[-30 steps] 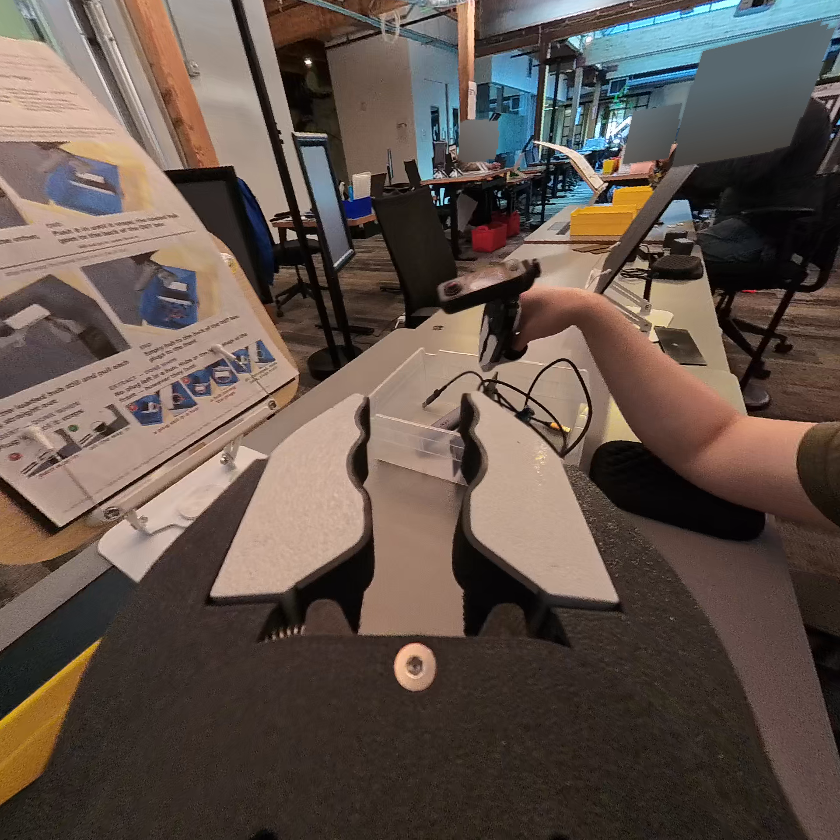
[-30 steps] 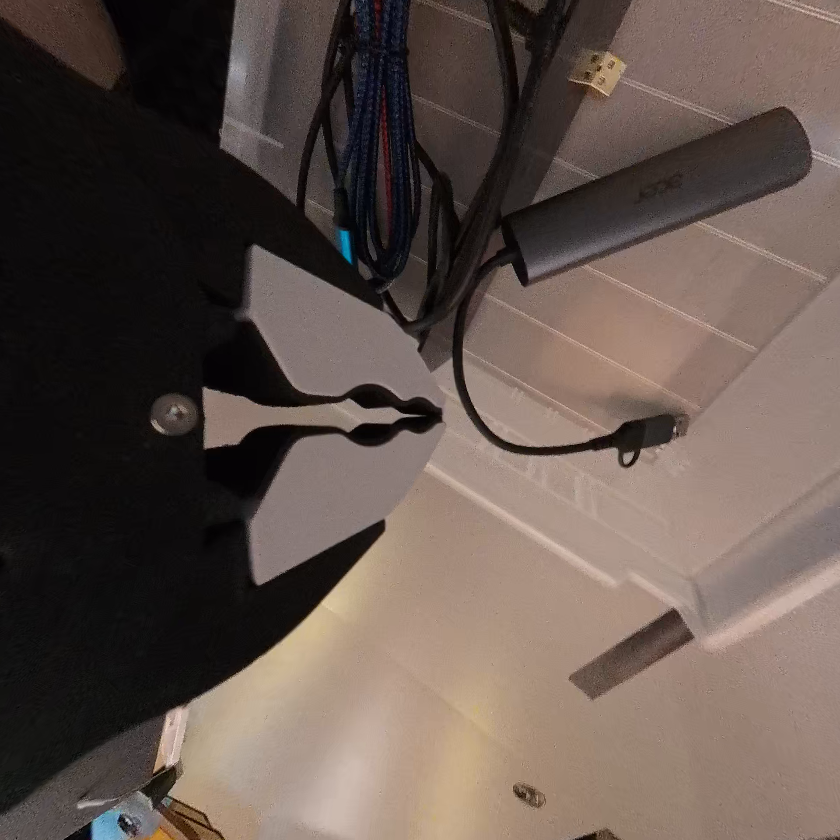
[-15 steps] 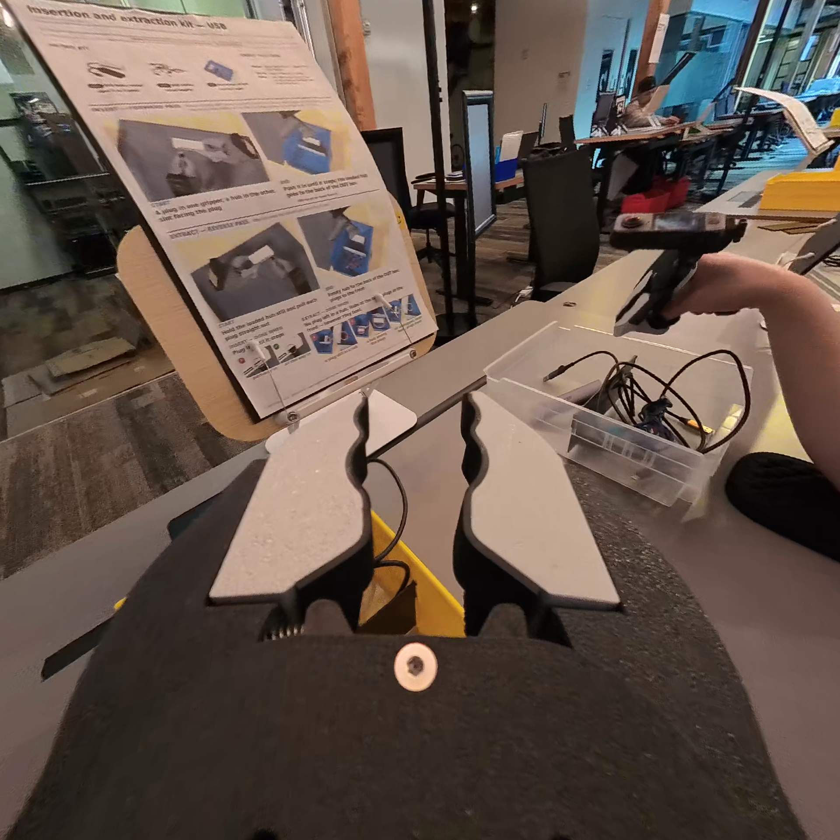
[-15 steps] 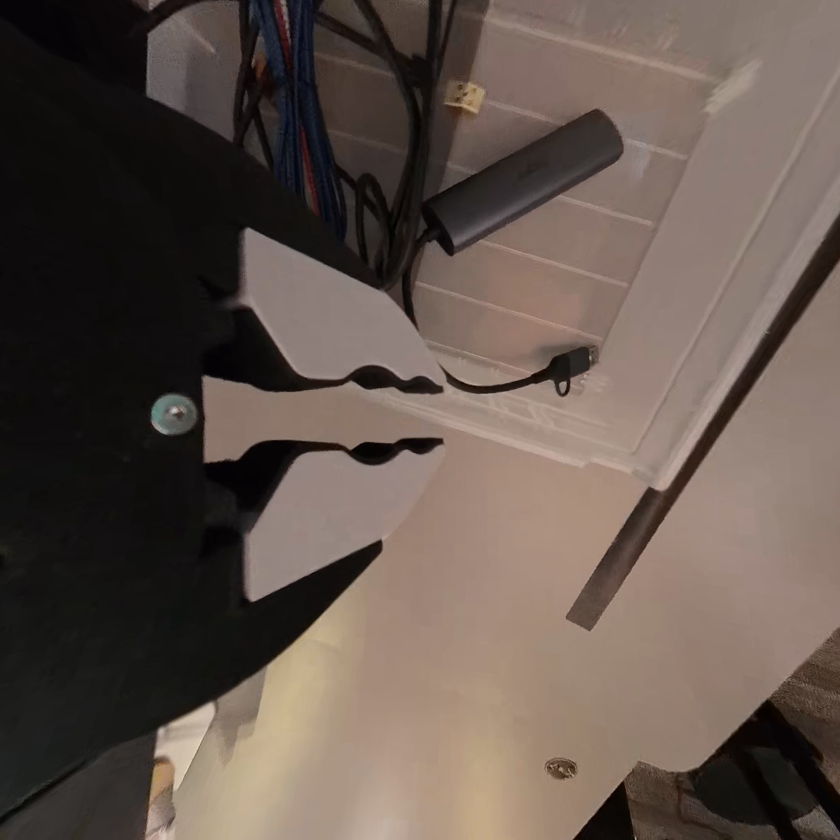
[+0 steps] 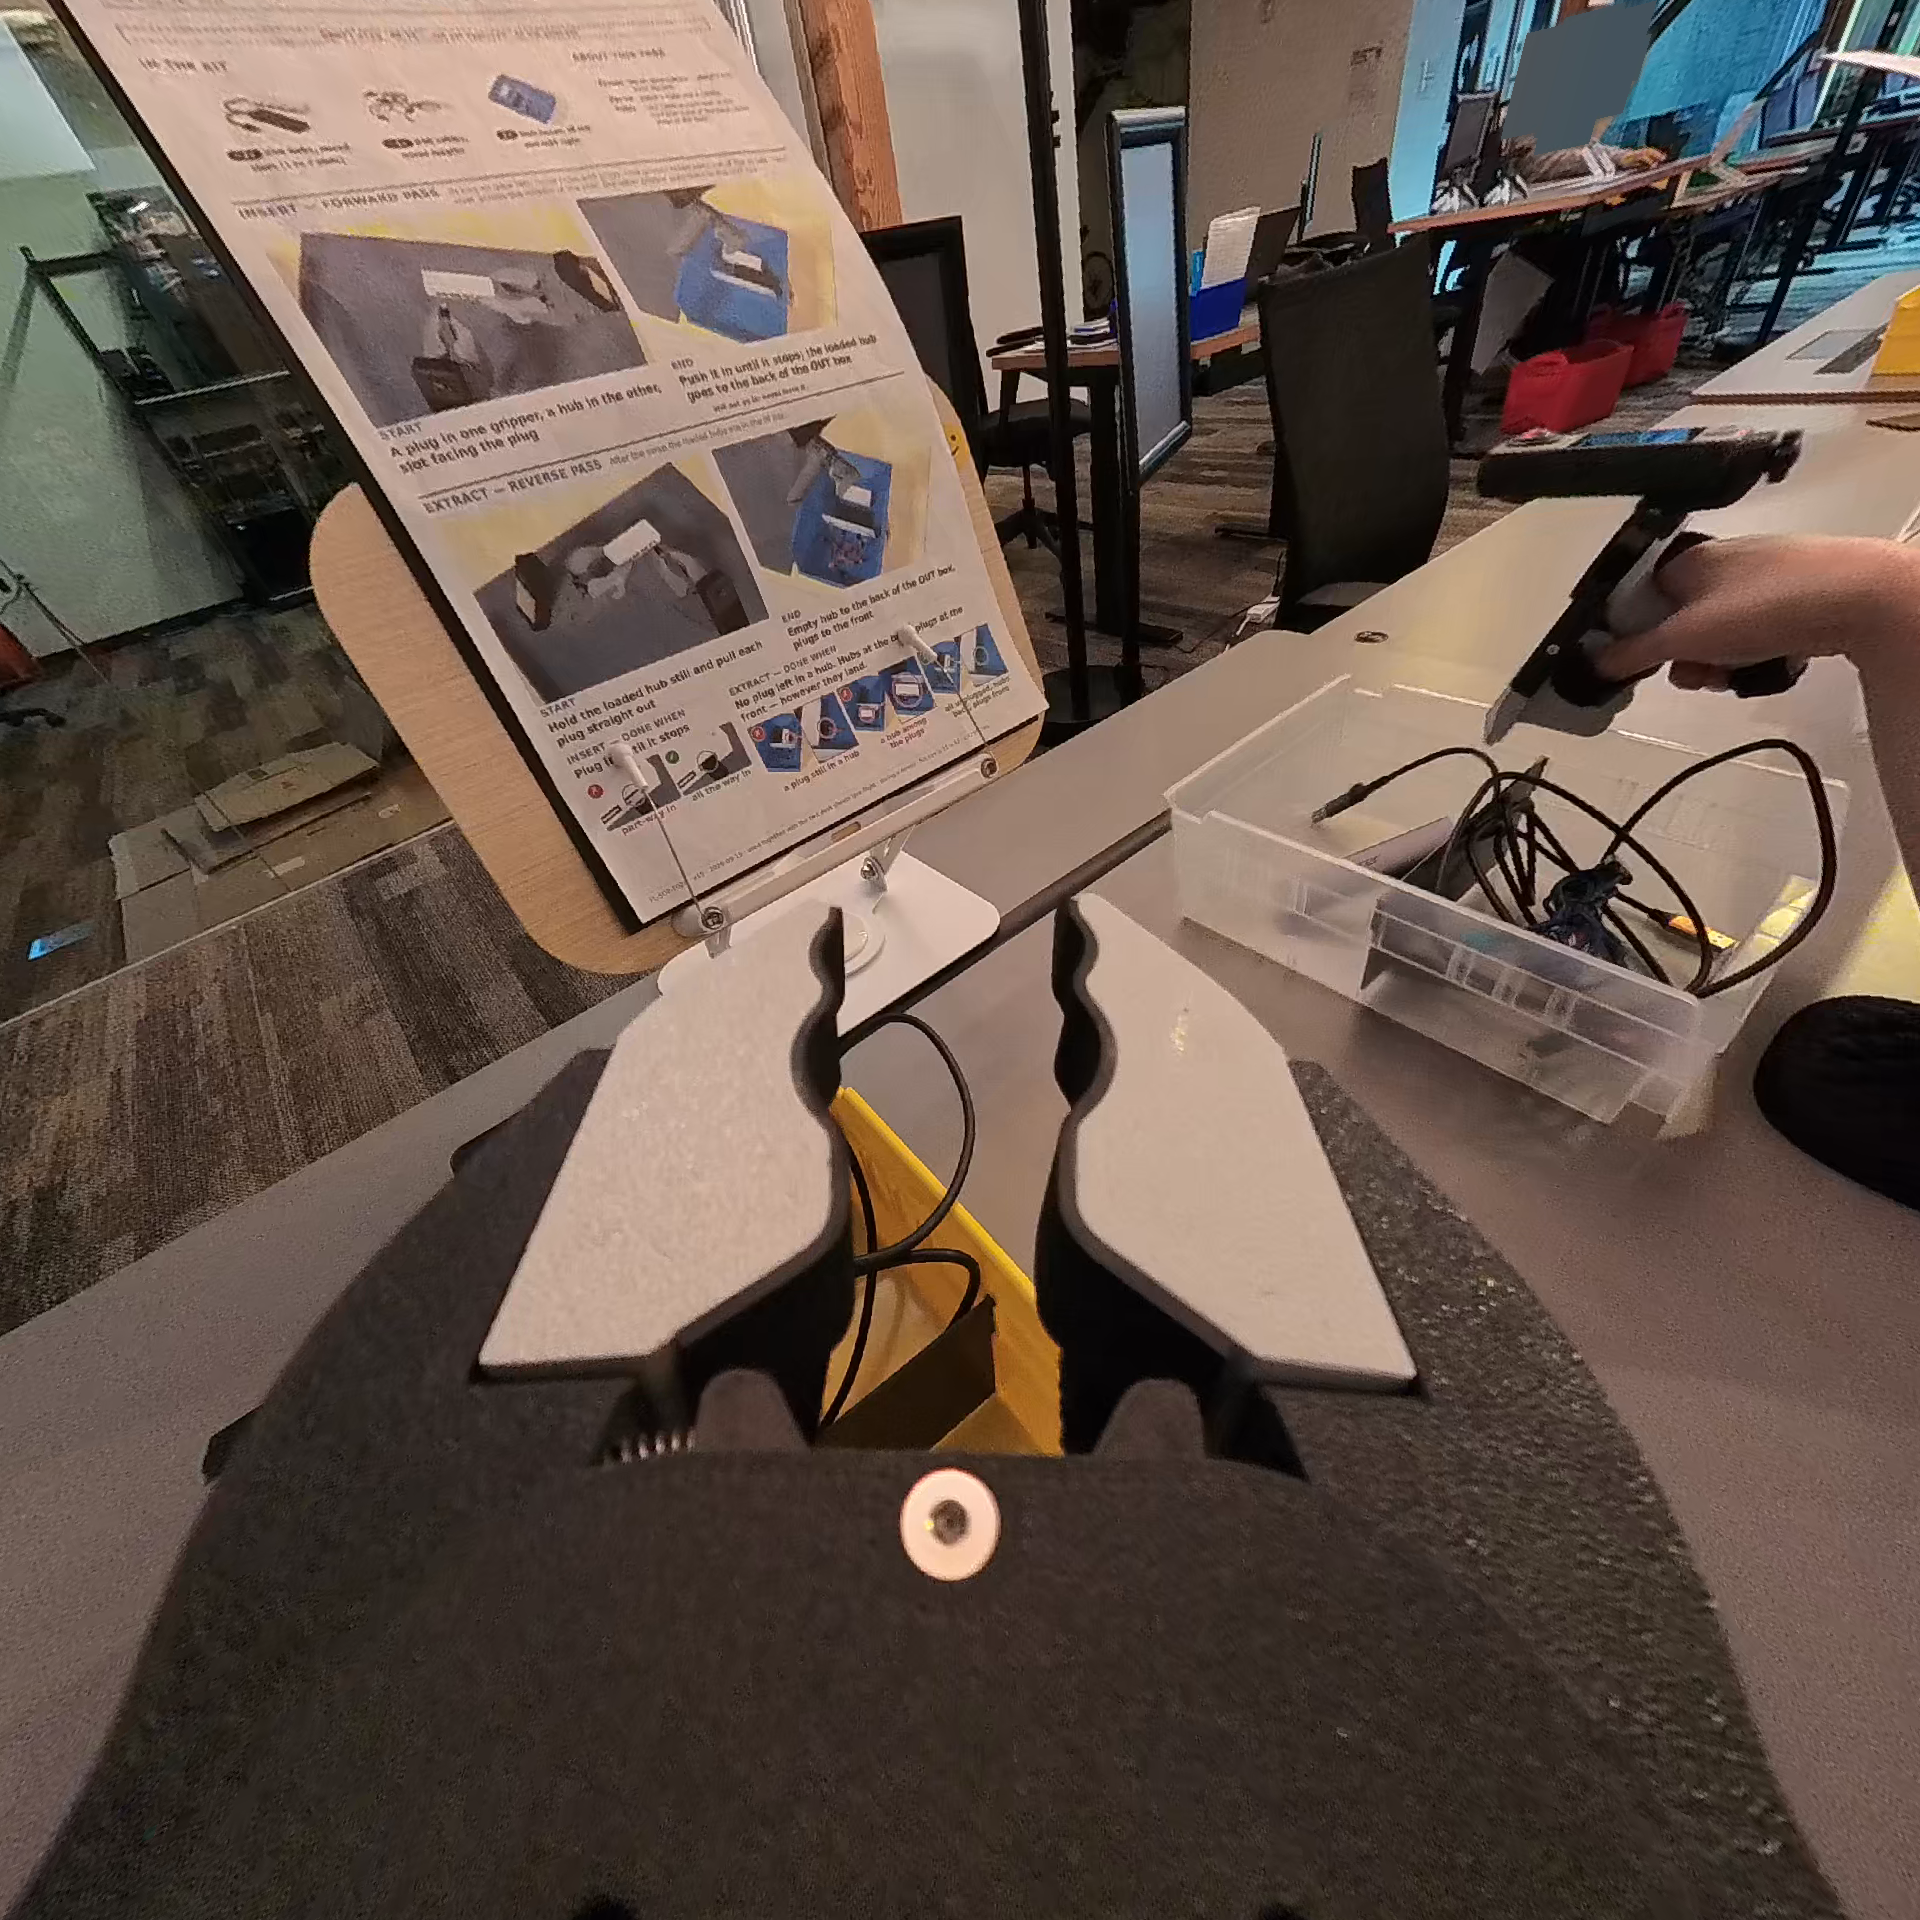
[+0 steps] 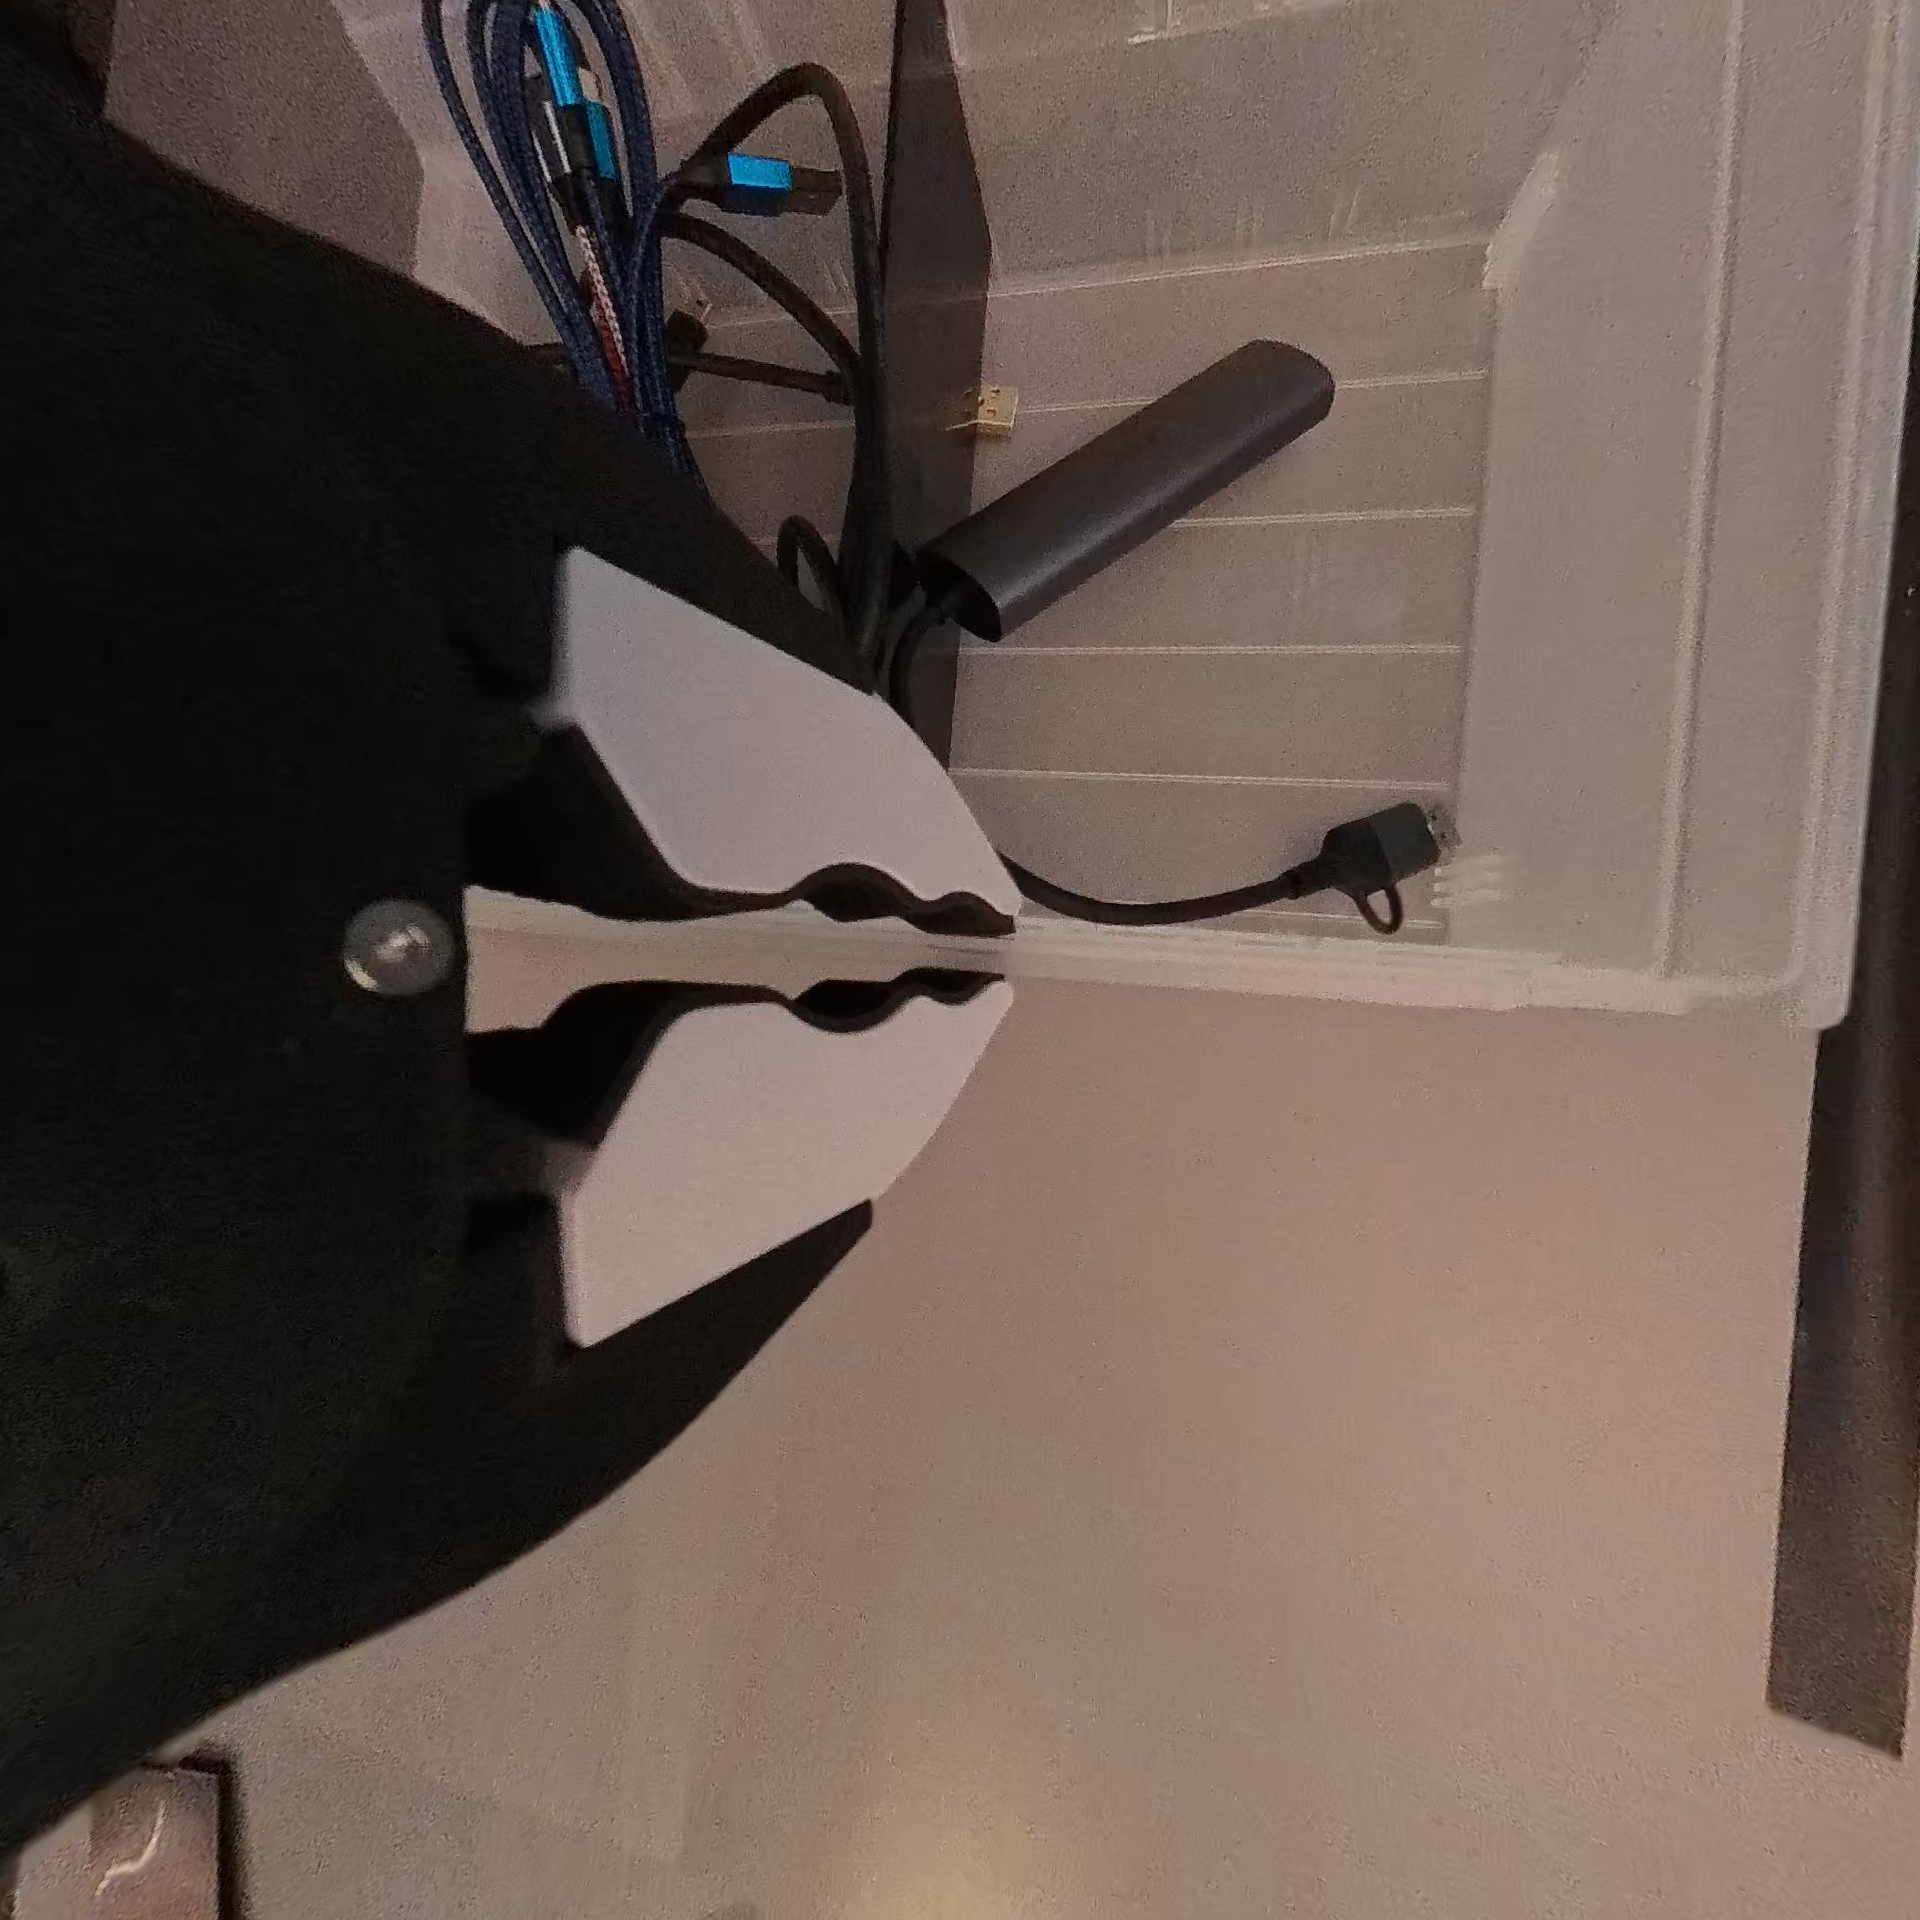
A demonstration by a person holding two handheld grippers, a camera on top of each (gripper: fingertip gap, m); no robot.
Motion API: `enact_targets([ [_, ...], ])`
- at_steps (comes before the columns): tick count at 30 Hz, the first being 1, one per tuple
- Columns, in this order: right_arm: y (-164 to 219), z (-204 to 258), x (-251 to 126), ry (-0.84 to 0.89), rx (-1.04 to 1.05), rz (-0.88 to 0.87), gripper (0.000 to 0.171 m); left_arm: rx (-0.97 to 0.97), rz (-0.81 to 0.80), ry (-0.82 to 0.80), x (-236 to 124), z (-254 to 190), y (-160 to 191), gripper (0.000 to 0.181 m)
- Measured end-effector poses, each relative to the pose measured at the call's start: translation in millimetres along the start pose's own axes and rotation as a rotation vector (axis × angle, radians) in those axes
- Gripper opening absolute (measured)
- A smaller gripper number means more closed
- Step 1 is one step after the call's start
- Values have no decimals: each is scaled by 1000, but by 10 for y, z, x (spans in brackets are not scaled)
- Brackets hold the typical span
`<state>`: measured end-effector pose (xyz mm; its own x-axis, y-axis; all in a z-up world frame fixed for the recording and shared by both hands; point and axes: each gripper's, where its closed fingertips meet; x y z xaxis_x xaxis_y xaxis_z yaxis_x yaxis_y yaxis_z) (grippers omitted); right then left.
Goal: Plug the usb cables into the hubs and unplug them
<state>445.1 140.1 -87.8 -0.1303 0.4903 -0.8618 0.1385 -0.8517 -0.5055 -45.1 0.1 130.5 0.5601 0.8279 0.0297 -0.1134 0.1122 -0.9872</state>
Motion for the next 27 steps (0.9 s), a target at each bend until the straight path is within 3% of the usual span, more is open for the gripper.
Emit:
enact_targets([
  [8,32,-167,-29,4,2,-8,7,12,31,-32,-7,97,70,38],
  [14,29,-184,-98,65,-118,14,10,99,188,-148,-108,484,402,38],
  [20,-425,-129,-538,173,-207,-270,14,345,309,-132,-129,783,880,37],
  [22,-567,-36,-703,160,-236,-379,14,258,325,-142,-114,848,1020,36],
  [24,-679,37,-868,149,-263,-477,14,108,304,-21,-68,680,1084,39],
  [27,-856,74,-1145,155,-286,-642,14,282,308,97,9,600,1100,44],
])
Point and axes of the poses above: each gripper's, where its closed fingertips meet, x out along the fingers, y out of its underside, z = x × y across the jaws, and after that the axes turned 10 degrees about -z, right-handed
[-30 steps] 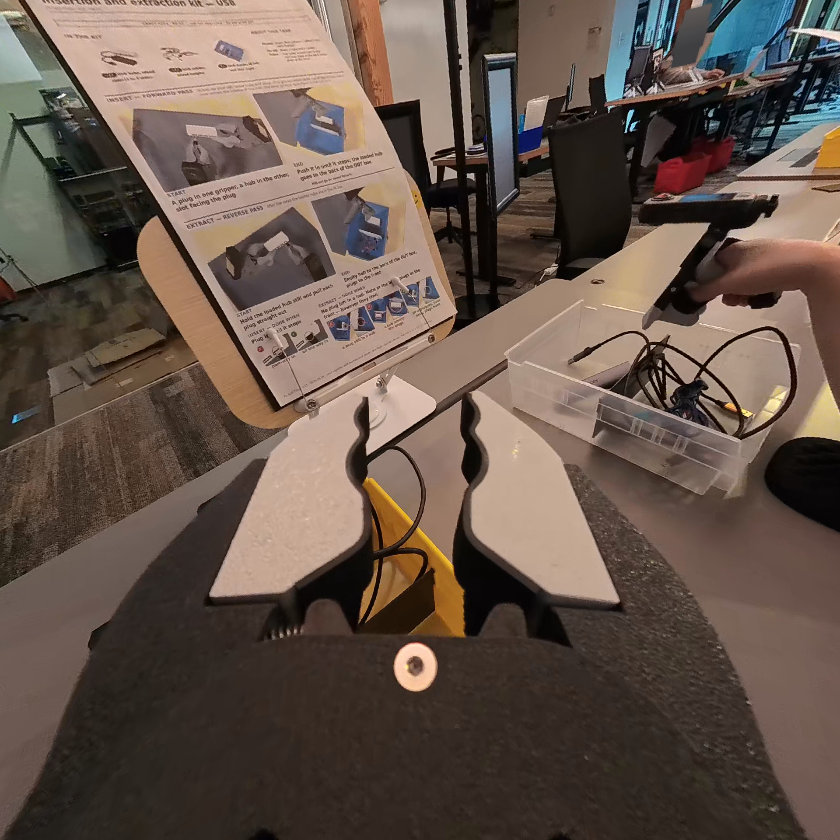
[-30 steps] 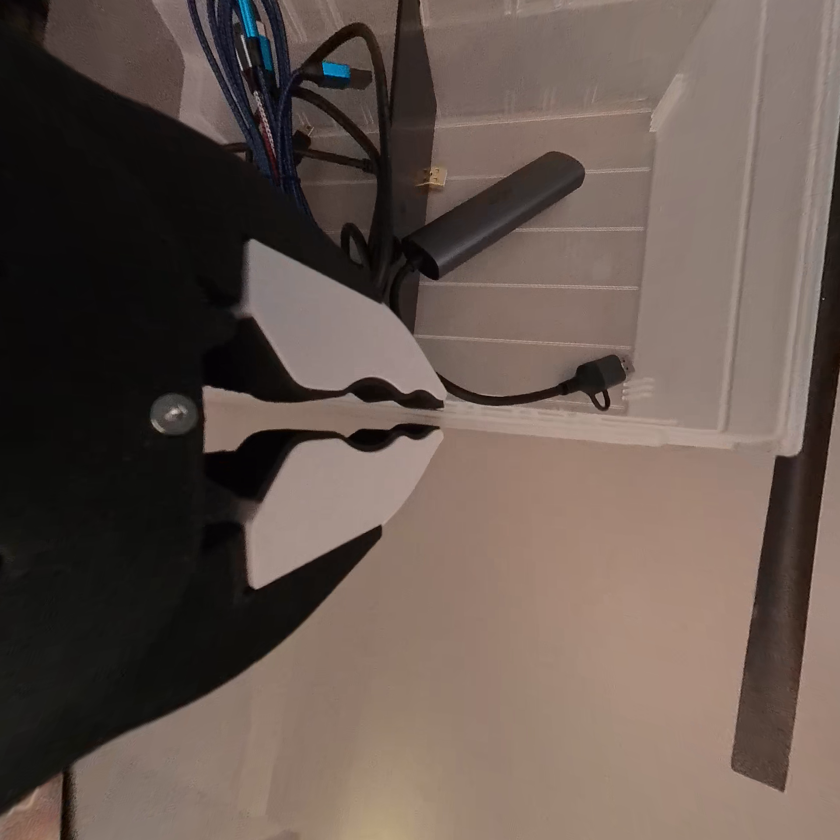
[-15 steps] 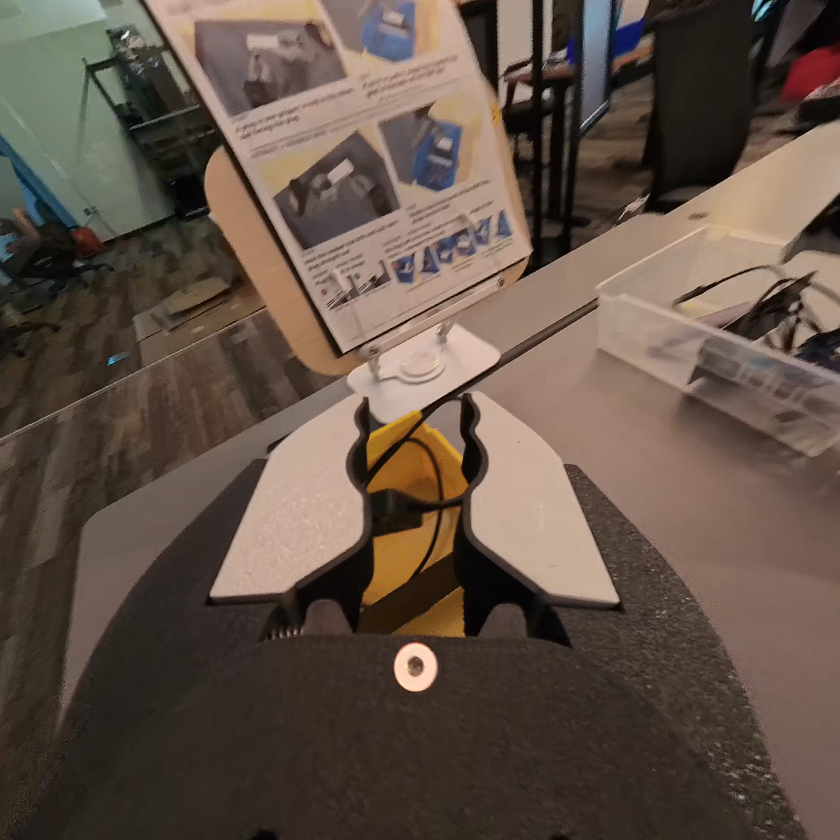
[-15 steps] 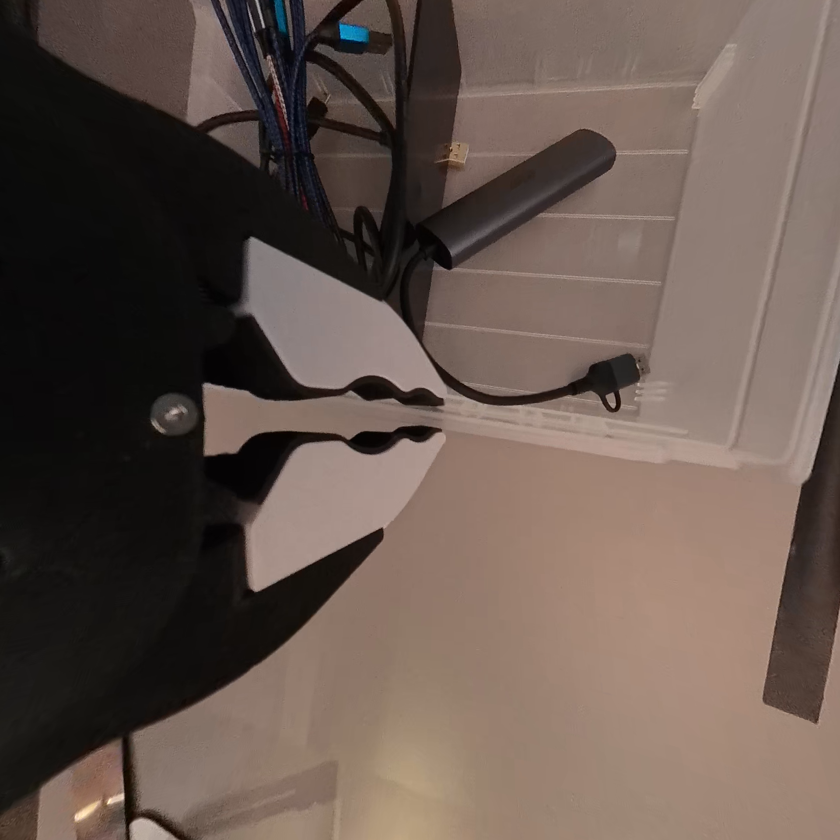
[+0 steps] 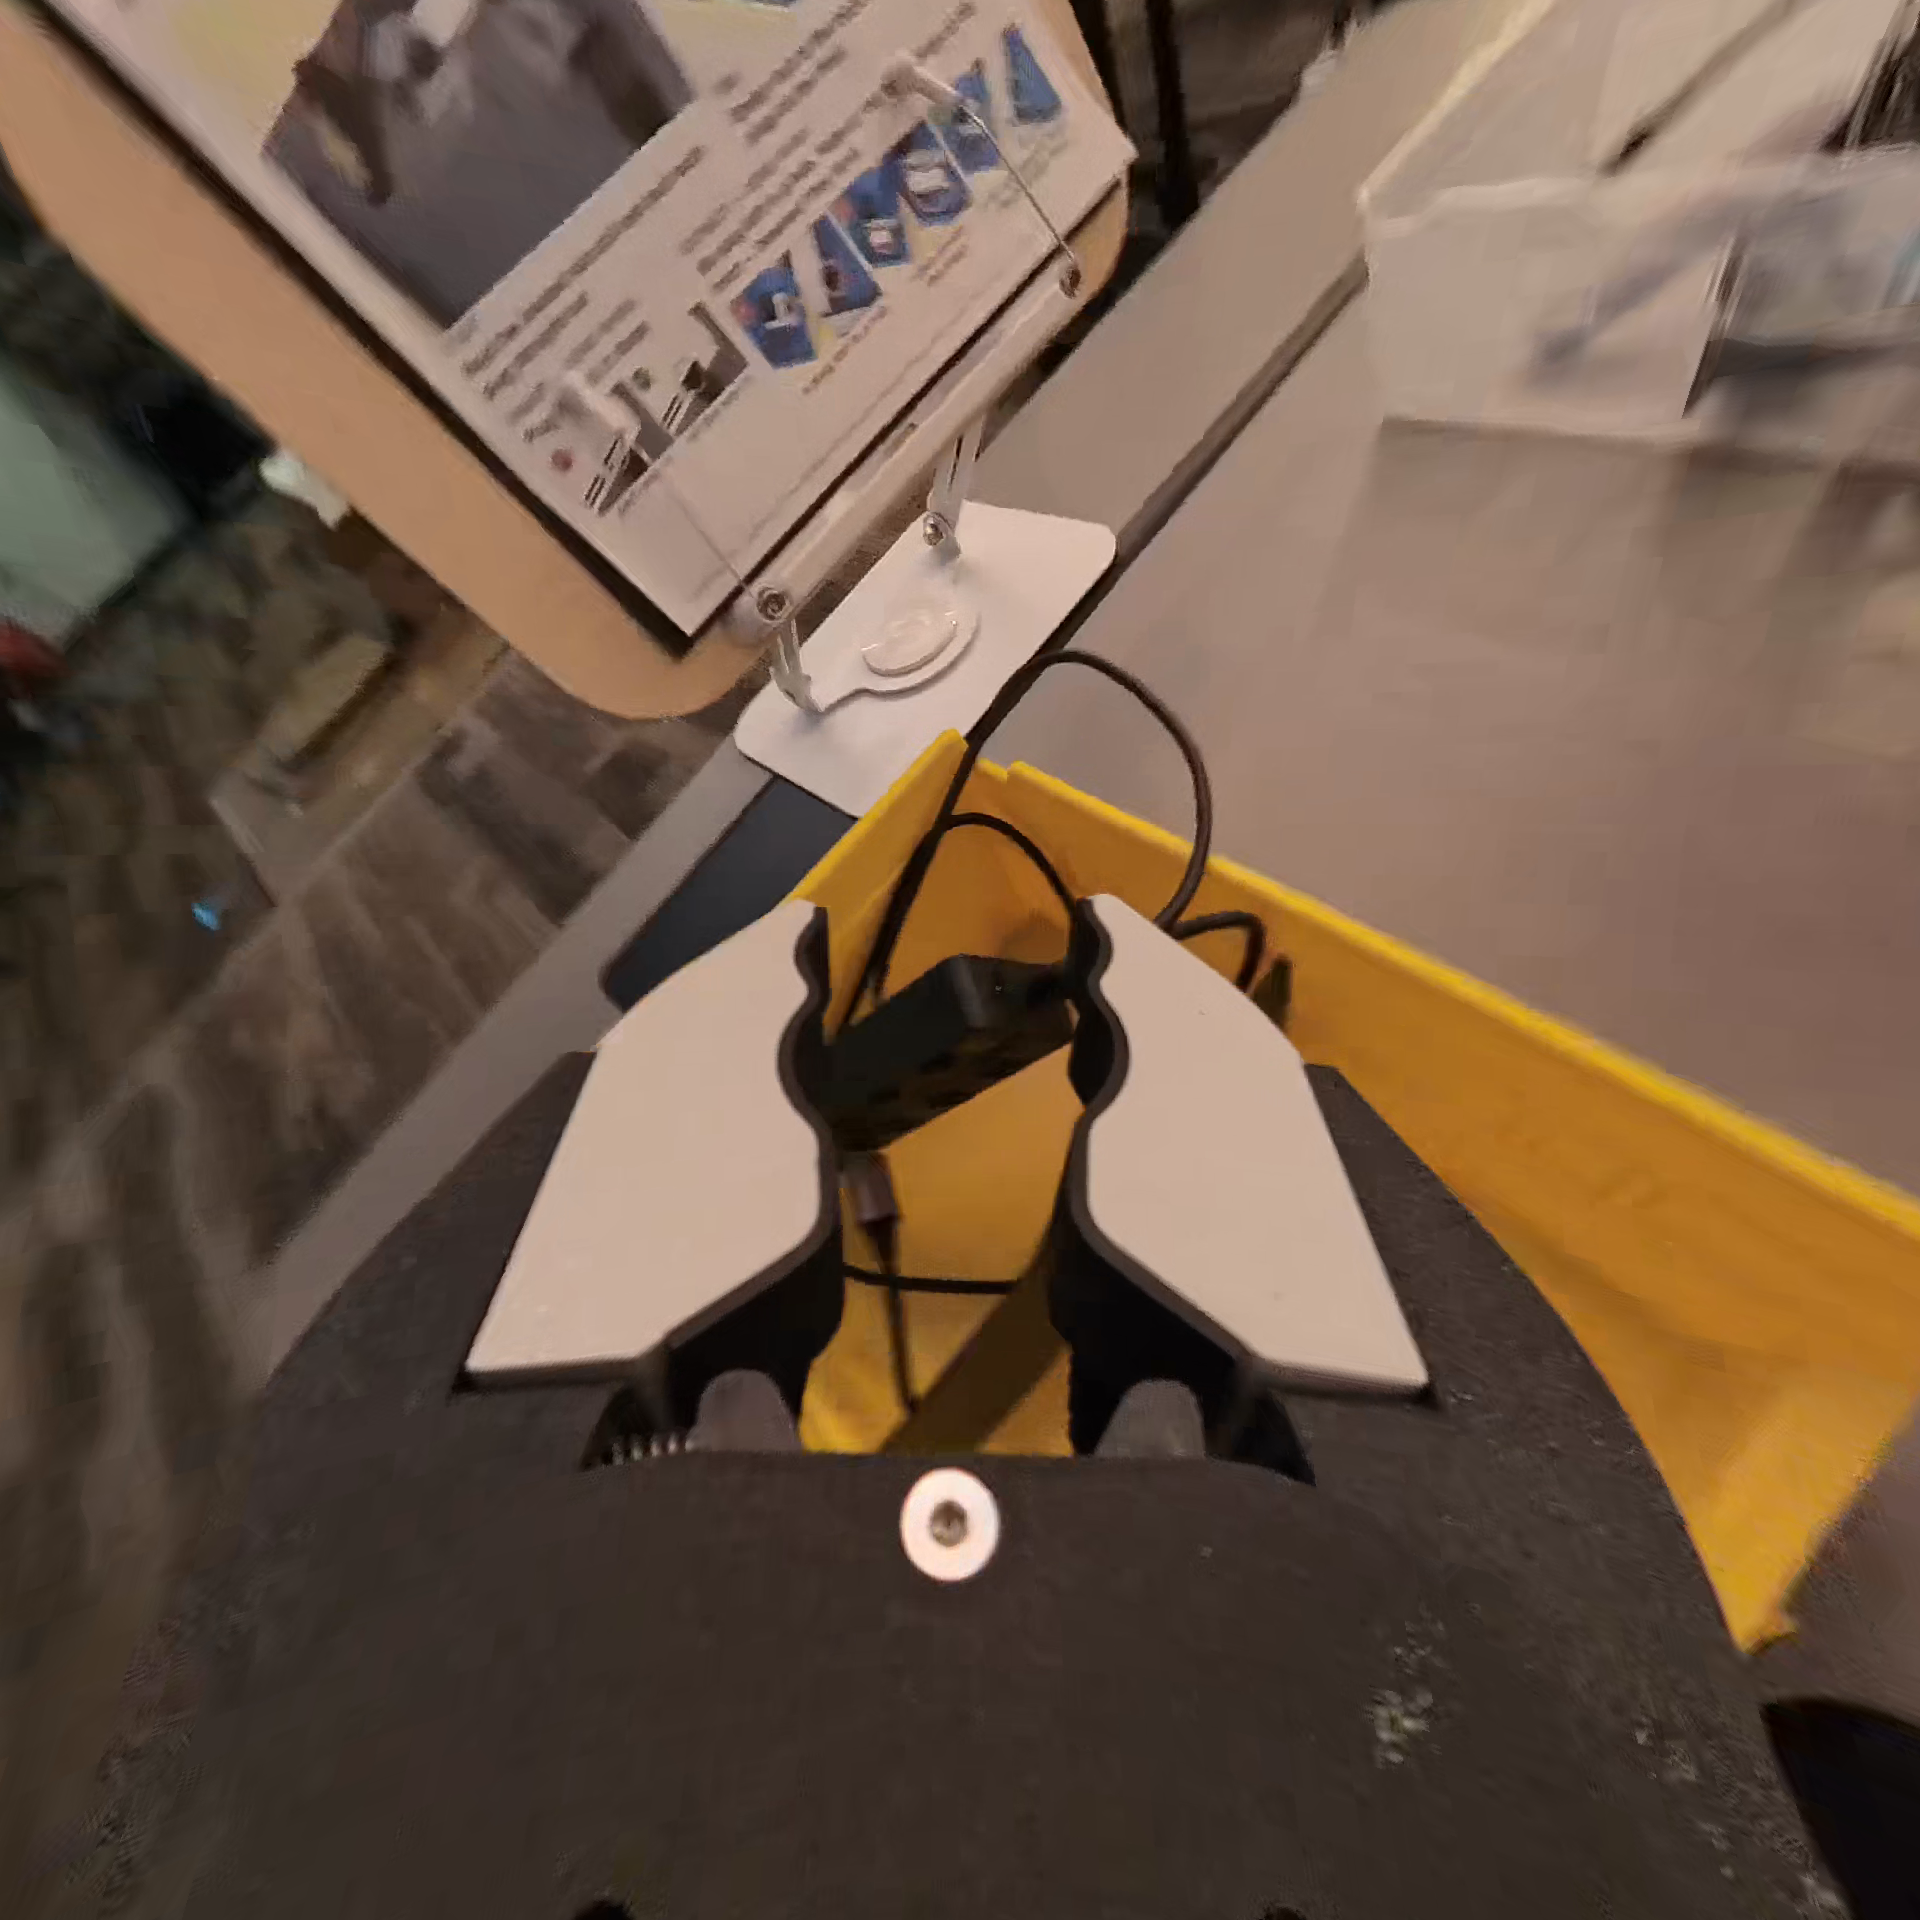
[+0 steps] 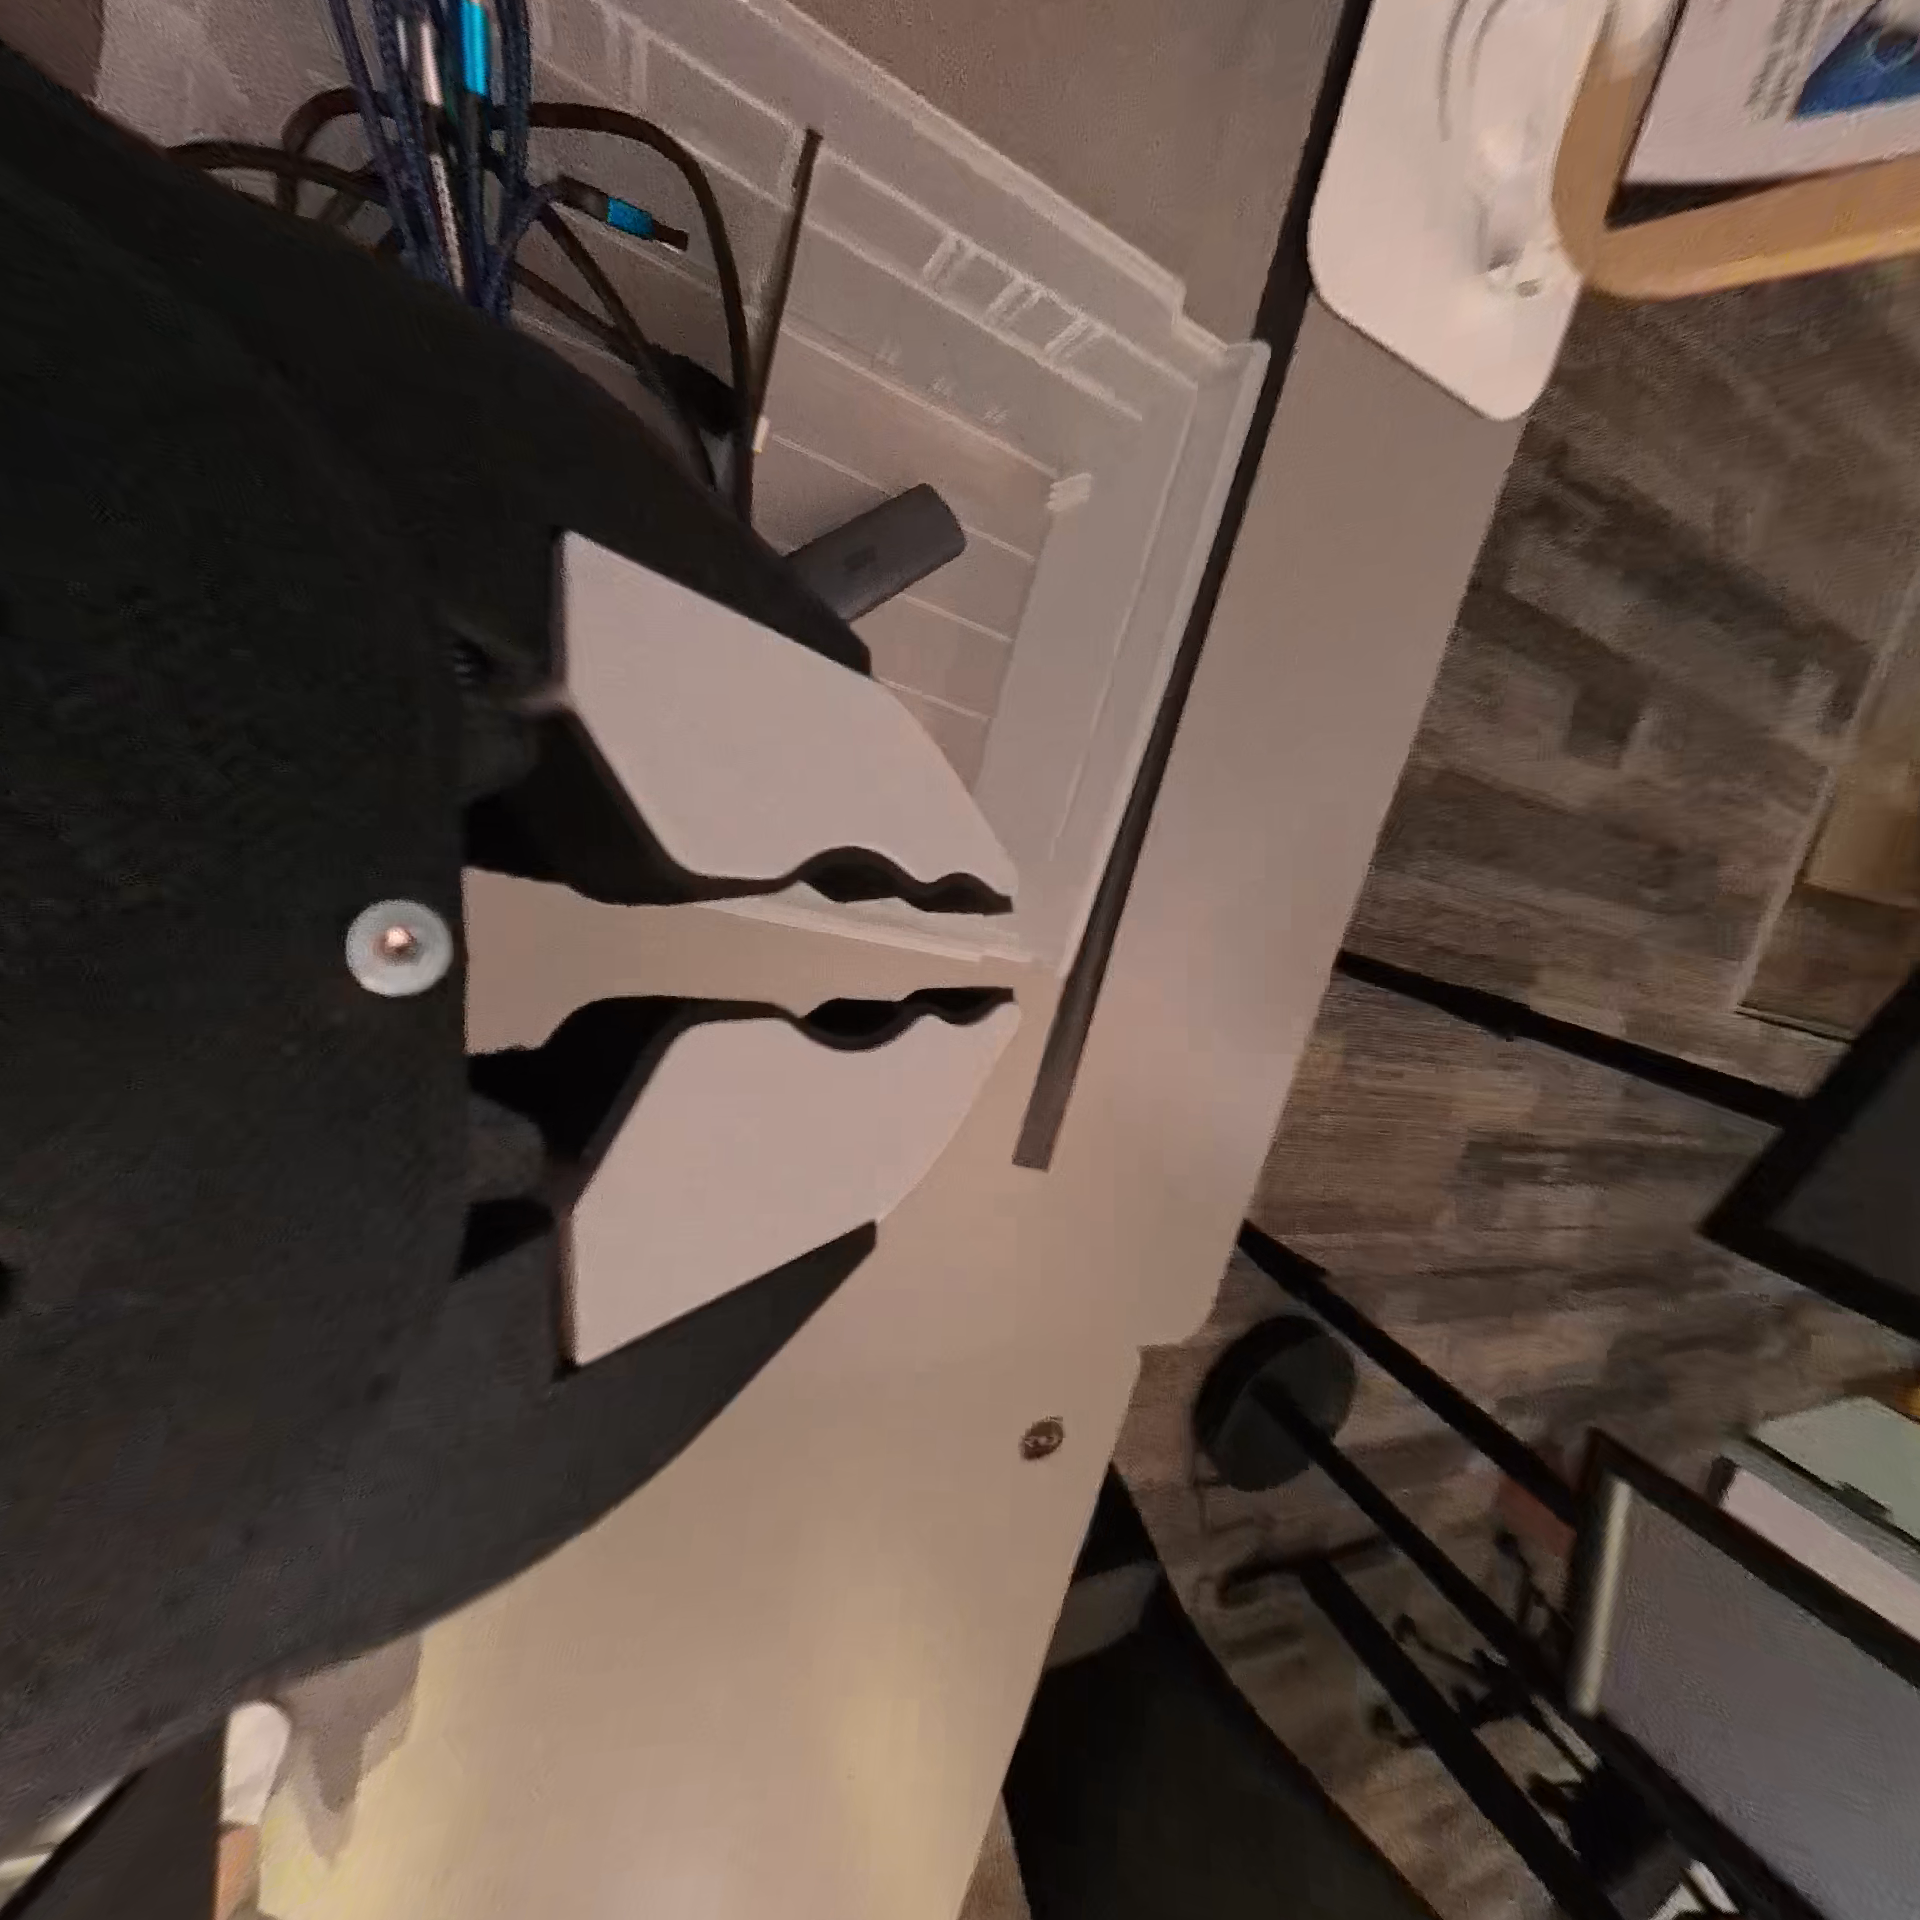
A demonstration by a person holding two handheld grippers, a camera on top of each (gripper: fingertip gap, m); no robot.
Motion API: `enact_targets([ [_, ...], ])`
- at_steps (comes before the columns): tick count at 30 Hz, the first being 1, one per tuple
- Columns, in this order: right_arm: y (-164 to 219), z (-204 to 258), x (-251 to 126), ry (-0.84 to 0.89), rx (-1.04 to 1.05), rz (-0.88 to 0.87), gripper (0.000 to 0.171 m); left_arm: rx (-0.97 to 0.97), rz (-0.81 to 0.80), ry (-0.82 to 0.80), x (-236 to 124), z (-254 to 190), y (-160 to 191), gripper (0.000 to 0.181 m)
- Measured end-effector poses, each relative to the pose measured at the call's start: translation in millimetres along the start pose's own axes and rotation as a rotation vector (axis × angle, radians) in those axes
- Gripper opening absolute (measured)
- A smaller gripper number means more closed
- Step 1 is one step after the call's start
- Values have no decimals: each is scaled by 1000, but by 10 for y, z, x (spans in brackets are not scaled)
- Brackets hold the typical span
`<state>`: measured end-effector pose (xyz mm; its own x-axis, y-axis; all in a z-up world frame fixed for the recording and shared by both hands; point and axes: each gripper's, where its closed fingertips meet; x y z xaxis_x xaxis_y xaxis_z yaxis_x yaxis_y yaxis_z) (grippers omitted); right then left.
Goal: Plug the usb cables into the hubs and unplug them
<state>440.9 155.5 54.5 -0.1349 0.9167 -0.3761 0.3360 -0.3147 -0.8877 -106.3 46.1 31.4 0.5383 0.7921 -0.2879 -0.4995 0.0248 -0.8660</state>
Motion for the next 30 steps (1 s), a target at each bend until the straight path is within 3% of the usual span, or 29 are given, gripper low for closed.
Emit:
enact_targets([
  [3,-265,-76,-120,23,-10,-160,3,160,65,85,68,41,95,45],
  [7,-414,-202,-261,107,-12,-261,4,244,123,214,227,35,332,55],
  [13,-429,-222,-262,127,-13,-271,6,452,278,382,433,-56,684,59],
  [19,-332,-202,-126,141,-55,-210,6,636,410,450,595,-14,1047,51],
  [25,-343,-132,-61,123,-85,-201,6,573,429,438,579,101,936,48],
  [28,-370,-105,-71,125,-97,-207,6,463,347,350,484,301,618,47],
  [30,-386,-91,-55,115,-101,-208,6,383,254,276,391,460,331,29],
])
Point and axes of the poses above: each gripper's, where its closed fingertips meet, x out along the fingers, y out of its underside, z = x × y across the jaws, and after that the axes turned 10 degrees about -z, right-handed
